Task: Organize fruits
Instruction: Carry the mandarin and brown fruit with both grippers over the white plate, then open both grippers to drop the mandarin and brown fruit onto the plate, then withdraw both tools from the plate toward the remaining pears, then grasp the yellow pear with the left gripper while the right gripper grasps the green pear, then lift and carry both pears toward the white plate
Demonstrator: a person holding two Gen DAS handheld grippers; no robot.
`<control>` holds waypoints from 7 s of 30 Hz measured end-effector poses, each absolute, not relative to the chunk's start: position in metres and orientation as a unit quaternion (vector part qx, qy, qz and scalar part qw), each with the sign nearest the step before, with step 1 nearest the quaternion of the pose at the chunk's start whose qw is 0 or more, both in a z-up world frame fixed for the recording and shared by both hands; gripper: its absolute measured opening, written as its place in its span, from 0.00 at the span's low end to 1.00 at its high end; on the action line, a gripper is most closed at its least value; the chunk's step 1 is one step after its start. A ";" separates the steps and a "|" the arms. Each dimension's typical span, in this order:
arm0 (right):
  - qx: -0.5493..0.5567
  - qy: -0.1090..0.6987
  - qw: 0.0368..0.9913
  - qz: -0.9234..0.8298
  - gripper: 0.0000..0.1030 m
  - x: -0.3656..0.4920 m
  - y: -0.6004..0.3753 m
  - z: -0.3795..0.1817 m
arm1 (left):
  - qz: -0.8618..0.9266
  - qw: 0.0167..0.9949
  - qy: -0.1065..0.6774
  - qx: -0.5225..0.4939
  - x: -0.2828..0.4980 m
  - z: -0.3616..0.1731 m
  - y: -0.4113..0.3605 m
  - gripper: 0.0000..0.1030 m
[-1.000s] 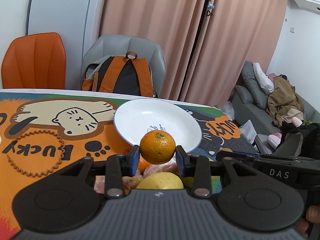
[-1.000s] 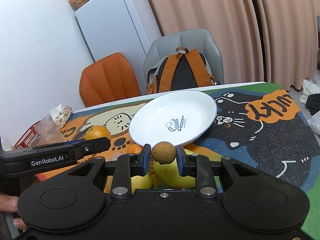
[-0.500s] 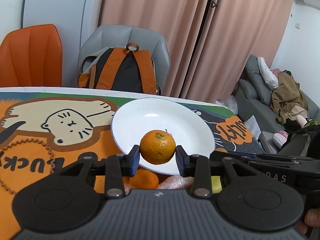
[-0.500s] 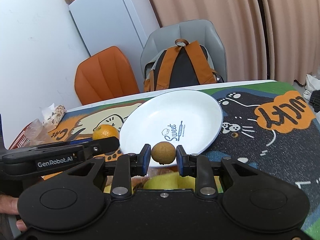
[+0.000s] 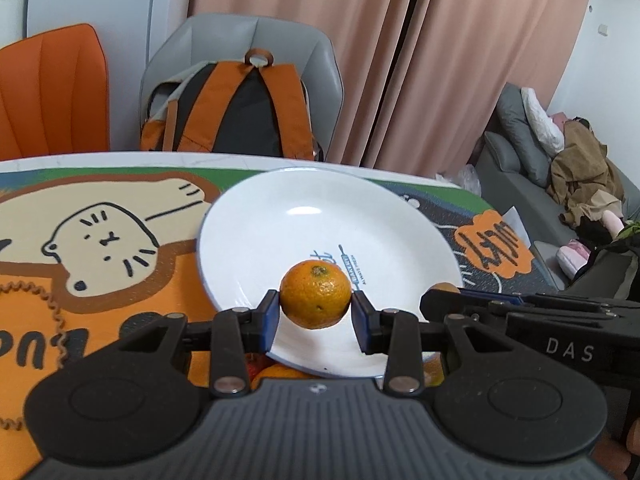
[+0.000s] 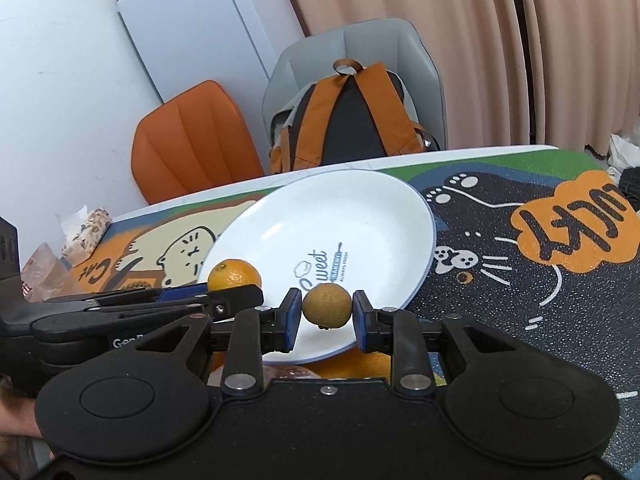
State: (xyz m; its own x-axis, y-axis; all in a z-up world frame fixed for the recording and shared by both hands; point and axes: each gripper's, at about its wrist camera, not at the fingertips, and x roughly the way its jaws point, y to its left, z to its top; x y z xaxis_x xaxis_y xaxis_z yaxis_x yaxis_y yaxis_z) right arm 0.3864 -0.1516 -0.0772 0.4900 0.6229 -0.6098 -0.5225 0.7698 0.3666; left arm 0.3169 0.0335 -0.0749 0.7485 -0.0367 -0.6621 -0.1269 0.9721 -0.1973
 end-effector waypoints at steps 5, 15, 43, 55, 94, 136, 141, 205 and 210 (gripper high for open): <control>0.067 0.385 0.859 0.331 0.25 0.391 -0.149 -0.082 | 0.034 0.921 0.369 -0.116 0.325 -0.081 0.034 0.36; 0.070 0.395 0.855 0.328 0.25 0.396 -0.140 -0.090 | 0.050 0.927 0.350 -0.123 0.306 -0.062 0.047 0.39; 0.096 0.365 0.871 0.314 0.59 0.329 -0.187 -0.051 | 0.086 0.941 0.307 -0.116 0.221 -0.023 0.035 0.90; 0.107 0.338 0.876 0.327 0.97 0.293 -0.210 -0.035 | 0.070 0.946 0.297 -0.114 0.185 -0.018 0.022 0.97; 0.116 0.358 0.857 0.351 1.00 0.258 -0.259 -0.043 | 0.024 0.939 0.325 -0.108 0.150 -0.034 0.002 0.97; 0.130 0.381 0.844 0.355 0.82 0.314 -0.240 -0.092 | 0.026 0.927 0.358 -0.104 0.232 -0.089 -0.005 0.84; 0.122 0.384 0.841 0.361 0.82 0.319 -0.229 -0.094 | 0.027 0.923 0.367 -0.116 0.234 -0.097 0.001 0.74; 0.089 0.357 0.867 0.337 0.75 0.330 -0.190 -0.077 | 0.065 0.938 0.307 -0.146 0.195 -0.053 0.046 0.68; 0.084 0.353 0.869 0.337 0.75 0.338 -0.184 -0.071 | 0.067 0.941 0.299 -0.142 0.200 -0.045 0.050 0.68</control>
